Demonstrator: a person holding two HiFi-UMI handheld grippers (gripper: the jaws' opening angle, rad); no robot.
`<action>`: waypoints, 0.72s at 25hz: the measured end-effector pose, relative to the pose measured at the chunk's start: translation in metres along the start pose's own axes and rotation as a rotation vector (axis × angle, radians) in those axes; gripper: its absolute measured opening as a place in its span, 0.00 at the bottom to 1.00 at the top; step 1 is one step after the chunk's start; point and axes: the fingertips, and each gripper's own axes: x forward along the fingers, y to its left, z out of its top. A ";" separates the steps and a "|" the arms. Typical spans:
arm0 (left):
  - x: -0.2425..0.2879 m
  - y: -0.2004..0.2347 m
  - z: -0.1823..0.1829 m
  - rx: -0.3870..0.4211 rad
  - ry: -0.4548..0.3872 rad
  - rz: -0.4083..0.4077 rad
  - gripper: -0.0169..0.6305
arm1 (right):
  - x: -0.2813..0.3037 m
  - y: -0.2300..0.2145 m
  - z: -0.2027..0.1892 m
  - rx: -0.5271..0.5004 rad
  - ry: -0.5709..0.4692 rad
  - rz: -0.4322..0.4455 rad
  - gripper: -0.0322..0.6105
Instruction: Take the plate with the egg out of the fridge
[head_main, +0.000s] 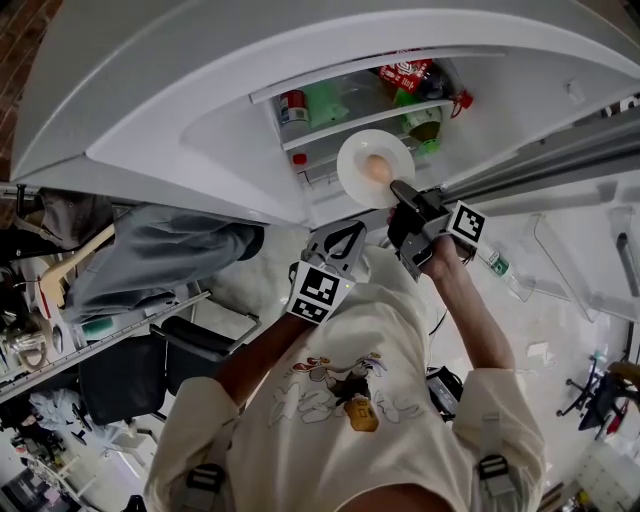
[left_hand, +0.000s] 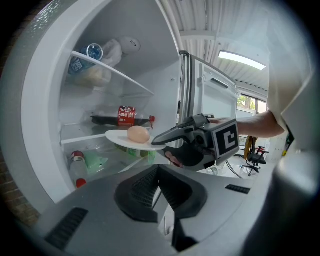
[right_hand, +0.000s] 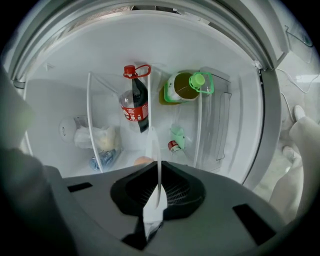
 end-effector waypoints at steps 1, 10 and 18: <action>0.000 0.000 0.000 0.000 0.000 -0.001 0.04 | -0.002 0.002 -0.002 0.003 0.005 0.000 0.09; -0.001 -0.007 -0.001 0.010 0.002 -0.012 0.04 | -0.024 0.021 -0.013 0.005 0.007 0.037 0.09; 0.001 -0.018 0.000 0.025 0.008 -0.026 0.04 | -0.040 0.026 -0.012 0.003 -0.008 0.039 0.09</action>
